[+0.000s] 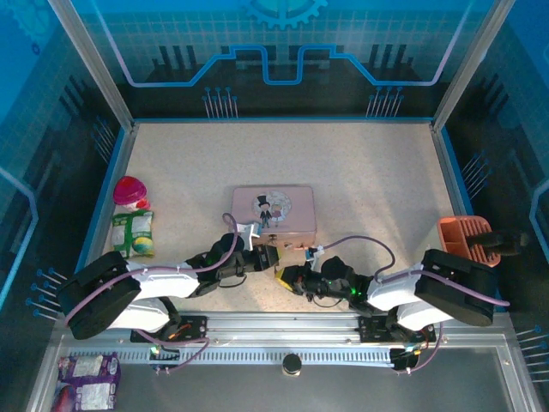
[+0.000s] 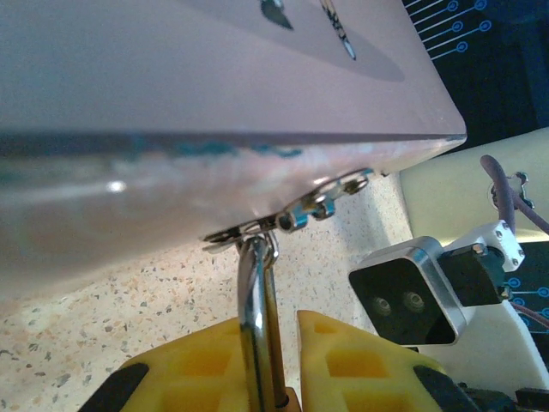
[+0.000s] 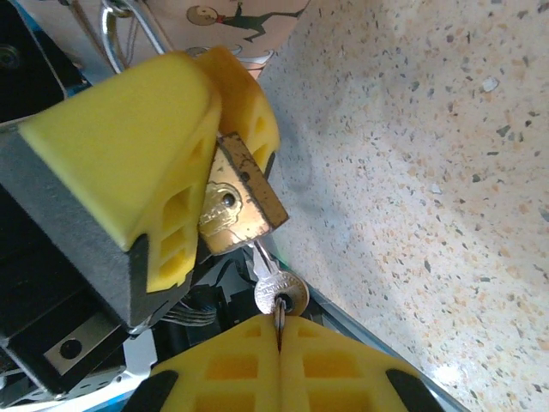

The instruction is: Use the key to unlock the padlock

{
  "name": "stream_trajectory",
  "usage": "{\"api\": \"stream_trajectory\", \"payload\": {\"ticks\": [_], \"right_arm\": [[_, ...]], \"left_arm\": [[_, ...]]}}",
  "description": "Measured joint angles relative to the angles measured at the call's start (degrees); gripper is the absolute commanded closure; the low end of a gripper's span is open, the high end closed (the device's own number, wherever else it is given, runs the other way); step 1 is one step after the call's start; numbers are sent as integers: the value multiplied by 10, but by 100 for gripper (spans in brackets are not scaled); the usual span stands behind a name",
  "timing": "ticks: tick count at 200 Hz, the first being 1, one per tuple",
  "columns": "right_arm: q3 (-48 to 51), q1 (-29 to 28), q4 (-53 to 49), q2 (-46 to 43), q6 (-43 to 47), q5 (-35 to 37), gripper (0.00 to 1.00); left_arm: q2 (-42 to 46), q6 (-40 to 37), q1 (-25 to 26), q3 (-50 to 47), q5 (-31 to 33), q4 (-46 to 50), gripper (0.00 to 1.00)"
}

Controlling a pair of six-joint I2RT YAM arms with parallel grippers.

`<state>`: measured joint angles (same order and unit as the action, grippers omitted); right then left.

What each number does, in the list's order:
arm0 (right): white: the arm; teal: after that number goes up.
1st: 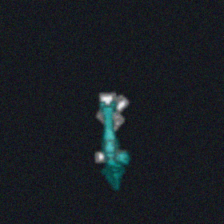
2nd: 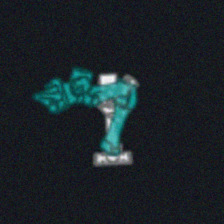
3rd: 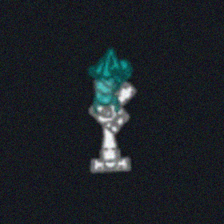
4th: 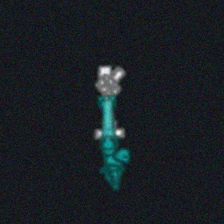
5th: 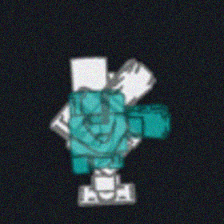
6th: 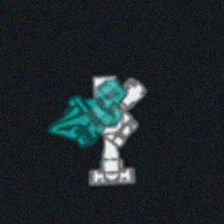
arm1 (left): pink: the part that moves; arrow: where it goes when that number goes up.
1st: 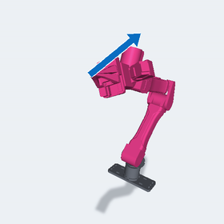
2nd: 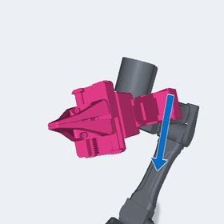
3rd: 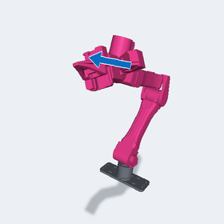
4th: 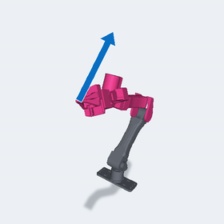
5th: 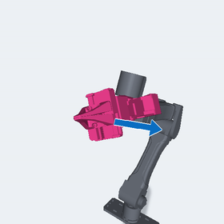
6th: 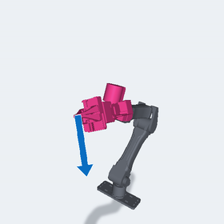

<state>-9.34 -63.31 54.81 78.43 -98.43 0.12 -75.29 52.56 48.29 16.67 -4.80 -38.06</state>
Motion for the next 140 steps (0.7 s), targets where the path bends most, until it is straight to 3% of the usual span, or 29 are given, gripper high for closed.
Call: {"api": "stream_trajectory", "payload": {"ticks": [140], "right_arm": [[-16, 4, -137, -96, 58, 5, 100]], "left_arm": [[27, 44, 51, 0, 59, 11, 91]]}}
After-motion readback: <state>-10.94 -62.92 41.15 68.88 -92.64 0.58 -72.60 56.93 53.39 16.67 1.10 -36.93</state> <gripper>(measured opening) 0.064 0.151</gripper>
